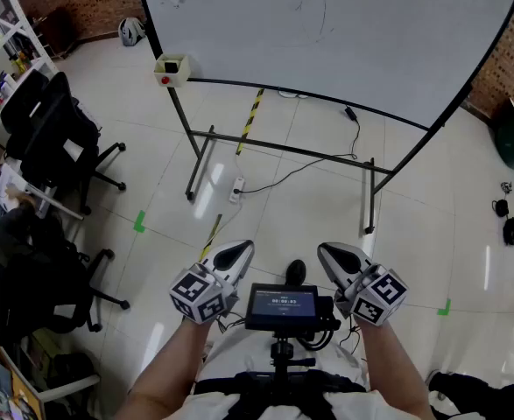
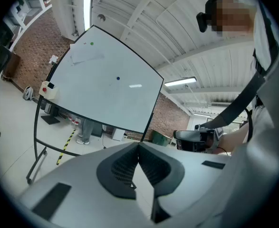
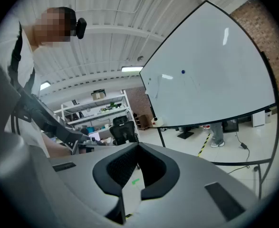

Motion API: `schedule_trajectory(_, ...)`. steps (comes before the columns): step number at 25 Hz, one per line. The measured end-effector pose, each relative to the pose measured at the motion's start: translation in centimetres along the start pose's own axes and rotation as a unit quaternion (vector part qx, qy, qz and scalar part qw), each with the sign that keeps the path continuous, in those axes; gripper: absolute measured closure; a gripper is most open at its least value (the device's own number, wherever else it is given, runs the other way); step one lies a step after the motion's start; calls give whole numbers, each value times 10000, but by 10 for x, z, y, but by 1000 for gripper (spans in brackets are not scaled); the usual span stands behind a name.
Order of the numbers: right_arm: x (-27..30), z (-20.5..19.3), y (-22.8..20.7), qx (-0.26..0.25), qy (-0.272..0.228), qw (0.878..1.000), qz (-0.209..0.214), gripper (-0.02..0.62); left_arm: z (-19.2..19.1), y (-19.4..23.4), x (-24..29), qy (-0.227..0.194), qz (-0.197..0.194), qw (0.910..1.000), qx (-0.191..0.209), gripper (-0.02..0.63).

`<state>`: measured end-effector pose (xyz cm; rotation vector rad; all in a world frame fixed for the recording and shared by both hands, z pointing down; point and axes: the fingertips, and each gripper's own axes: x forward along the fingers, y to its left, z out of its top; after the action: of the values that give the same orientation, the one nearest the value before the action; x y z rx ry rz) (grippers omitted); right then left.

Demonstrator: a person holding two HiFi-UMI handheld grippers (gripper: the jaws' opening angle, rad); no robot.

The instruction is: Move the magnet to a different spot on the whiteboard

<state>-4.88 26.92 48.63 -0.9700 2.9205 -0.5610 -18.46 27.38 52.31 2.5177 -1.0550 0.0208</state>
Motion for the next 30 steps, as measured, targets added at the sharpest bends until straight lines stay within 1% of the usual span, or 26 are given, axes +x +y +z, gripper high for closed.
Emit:
schedule_trajectory(4, 15, 3, -25, 127, 80, 9999, 68, 565, 10, 15, 19, -42, 83, 9998, -158, 603)
schedule_trajectory(9, 48, 27, -61, 180, 44, 9995, 257, 565, 24, 41, 49, 201, 270, 9994, 66, 601)
schedule_trajectory(16, 87, 63, -121, 217, -34, 9976, 650, 565, 76, 71, 105, 53, 696, 9974, 198, 601)
schedule_trajectory(20, 97, 96, -152, 280, -320, 9956, 831, 565, 92, 79, 137, 135, 846, 9960, 243, 601)
schedule_trajectory(22, 101, 105, -173, 413, -425, 9950, 804, 565, 98, 87, 153, 204, 923, 9951, 286, 601)
schedule_trajectory(26, 106, 104, -218, 533, -331, 9960, 642, 565, 108, 102, 176, 213, 1110, 9930, 354, 601)
schedule_trajectory(30, 106, 101, -235, 582, -274, 9960, 619, 565, 114, 110, 186, 187, 1287, 9909, 340, 601)
